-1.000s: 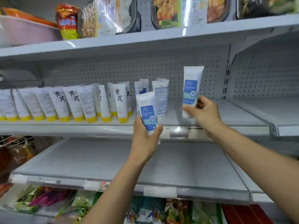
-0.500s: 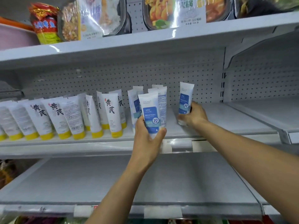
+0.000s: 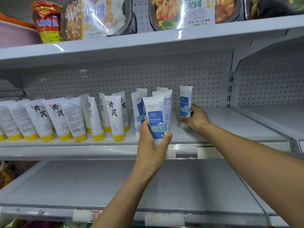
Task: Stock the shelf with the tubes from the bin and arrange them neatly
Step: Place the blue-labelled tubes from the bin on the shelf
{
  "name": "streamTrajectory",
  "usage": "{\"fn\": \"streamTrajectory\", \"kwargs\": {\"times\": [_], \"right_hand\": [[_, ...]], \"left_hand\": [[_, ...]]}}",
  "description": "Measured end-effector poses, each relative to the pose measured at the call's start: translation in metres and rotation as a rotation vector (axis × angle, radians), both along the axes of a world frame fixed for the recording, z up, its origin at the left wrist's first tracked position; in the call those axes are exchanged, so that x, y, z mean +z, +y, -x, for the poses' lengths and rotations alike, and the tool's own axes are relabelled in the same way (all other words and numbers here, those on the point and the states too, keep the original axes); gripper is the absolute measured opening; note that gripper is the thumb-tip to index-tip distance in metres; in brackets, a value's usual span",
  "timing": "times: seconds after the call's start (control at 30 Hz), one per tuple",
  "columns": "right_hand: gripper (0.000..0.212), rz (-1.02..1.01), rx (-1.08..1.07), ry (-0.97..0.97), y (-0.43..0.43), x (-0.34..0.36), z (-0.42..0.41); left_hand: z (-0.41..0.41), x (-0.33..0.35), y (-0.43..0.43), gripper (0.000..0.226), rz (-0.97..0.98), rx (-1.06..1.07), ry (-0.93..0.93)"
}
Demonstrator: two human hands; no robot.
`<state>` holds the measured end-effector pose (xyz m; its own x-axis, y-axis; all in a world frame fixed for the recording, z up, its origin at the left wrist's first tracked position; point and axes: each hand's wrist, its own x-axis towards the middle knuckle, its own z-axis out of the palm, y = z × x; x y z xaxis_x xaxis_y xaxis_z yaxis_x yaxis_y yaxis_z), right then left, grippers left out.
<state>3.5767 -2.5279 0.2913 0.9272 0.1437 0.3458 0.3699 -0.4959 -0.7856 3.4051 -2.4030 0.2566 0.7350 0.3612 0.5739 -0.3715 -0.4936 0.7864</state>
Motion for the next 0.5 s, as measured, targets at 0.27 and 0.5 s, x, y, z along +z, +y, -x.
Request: {"fn": "streamTrajectory", "kwargs": {"times": [0.27,0.5], "right_hand": [[0.024,-0.117,0.216,0.027,-0.031,0.018,0.060],[0.037,0.006,0.865,0.363,-0.055,0.022,0.099]], "left_hand": [[0.012,0.009,-0.018,0.047,0.080,-0.064,0.033],[0.011,0.018,-0.041,0.062,0.292,-0.255,0.090]]}}
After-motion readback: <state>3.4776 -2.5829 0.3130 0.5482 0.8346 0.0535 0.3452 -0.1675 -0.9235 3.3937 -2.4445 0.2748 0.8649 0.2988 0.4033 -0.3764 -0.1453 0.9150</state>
